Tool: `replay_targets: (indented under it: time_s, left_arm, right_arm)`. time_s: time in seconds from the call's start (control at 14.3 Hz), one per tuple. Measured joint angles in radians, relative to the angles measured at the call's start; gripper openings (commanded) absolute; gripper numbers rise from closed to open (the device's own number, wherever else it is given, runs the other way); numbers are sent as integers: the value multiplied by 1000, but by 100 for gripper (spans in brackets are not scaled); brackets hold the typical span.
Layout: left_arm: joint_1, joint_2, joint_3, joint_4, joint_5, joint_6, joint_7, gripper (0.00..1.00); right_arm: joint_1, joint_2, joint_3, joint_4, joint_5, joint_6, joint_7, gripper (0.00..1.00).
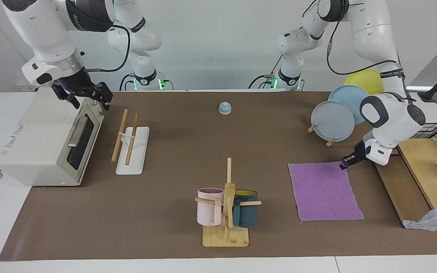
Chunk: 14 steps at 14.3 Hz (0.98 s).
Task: Fold towel and hang on rack
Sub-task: 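Lift and fold the towel over itself with the left gripper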
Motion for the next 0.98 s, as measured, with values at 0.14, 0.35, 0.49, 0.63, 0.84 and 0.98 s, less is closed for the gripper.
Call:
replay_targets:
  time_s: [0.14, 0.35, 0.49, 0.63, 0.84, 0.98]
  left_arm:
    - [-138, -9, -2, -22, 135, -1, -36, 0]
    - [-274, -4, -2, -136, 218, 66, -168, 0]
    - [-284, 0, 2, -207, 228, 144, -214, 0]
    - [-276, -1, 12, -220, 228, 166, -232, 0]
    - [-269, -7, 15, -219, 213, 168, -260, 100]
    - [-263, -21, 16, -218, 172, 166, -267, 100]
  right_arm:
    - [0, 0, 0, 0, 0, 0, 0, 100]
    - [0, 0, 0, 0, 0, 0, 0, 100]
    - [0, 0, 0, 0, 0, 0, 0, 100]
    - [0, 0, 0, 0, 0, 0, 0, 100]
    - [0, 0, 0, 0, 0, 0, 0, 100]
    - [0, 0, 0, 0, 0, 0, 0, 100]
